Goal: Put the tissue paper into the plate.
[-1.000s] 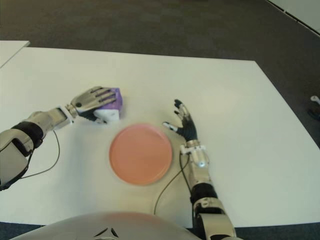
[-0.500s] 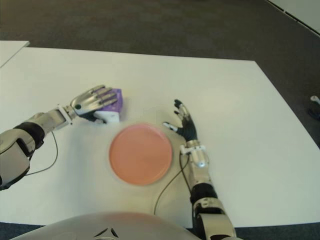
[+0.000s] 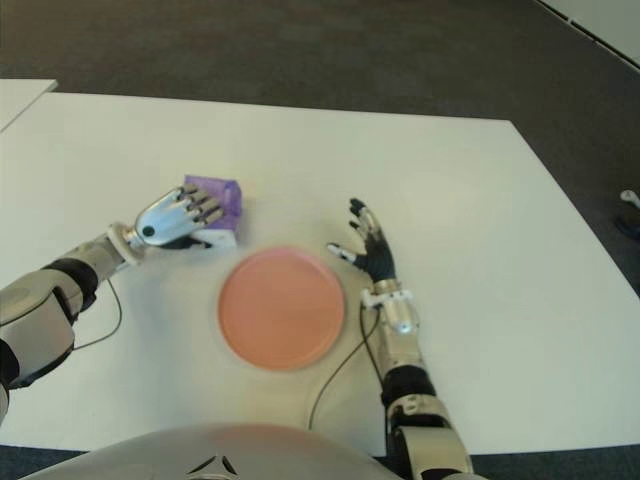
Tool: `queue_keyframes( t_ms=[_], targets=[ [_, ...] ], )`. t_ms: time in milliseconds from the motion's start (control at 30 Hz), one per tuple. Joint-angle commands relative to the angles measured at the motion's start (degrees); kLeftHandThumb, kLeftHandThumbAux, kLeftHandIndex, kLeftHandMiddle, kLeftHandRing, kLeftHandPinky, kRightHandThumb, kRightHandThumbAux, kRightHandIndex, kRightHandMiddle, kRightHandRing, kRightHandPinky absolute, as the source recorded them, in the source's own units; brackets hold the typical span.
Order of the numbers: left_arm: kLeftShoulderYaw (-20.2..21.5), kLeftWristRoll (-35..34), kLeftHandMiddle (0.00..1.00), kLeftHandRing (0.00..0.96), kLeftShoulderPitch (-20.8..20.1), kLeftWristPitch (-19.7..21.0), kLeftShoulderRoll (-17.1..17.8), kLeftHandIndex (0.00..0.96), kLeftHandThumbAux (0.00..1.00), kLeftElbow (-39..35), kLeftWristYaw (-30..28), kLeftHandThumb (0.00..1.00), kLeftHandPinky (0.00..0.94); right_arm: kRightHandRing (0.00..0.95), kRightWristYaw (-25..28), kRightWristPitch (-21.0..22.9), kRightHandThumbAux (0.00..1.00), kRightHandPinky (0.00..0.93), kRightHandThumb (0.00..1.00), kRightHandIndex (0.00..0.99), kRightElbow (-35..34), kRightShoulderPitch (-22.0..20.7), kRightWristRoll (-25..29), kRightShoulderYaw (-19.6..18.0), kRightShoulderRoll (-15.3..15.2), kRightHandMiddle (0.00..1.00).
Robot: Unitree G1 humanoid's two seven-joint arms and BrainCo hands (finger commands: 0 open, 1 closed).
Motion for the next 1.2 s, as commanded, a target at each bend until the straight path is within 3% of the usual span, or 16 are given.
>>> queue_keyframes(
  t_ms=[33,700,1200],
  targets=[
    [-1.2,1.5,0.824,0.818,1.1,0.9,-1.2,0.442,0.705,1.6,2.3,0.711,0.838,0.0,0.5,0.4,0.782,0.0,0.0,0.0,4.8,5.6,-0.9,0.2,-0.2,0.0],
    [-1.4,0.4,0.875,0.865,0.8,-0.8,-2.0,0.441,0.708,2.3,5.9,0.704,0.857,0.0,0.6,0.7,0.79,0.0,0.0,0.0,4.2,5.7,-1.0,0.2,-0.6,0.0],
    [-1.4,0.3,0.878,0.865,0.4,-2.1,-1.9,0.439,0.71,2.3,4.2,0.697,0.857,0.0,1.1,-0.1,0.817,0.0,0.0,0.0,4.2,5.8,-0.3,-0.1,-0.2,0.0]
  ],
)
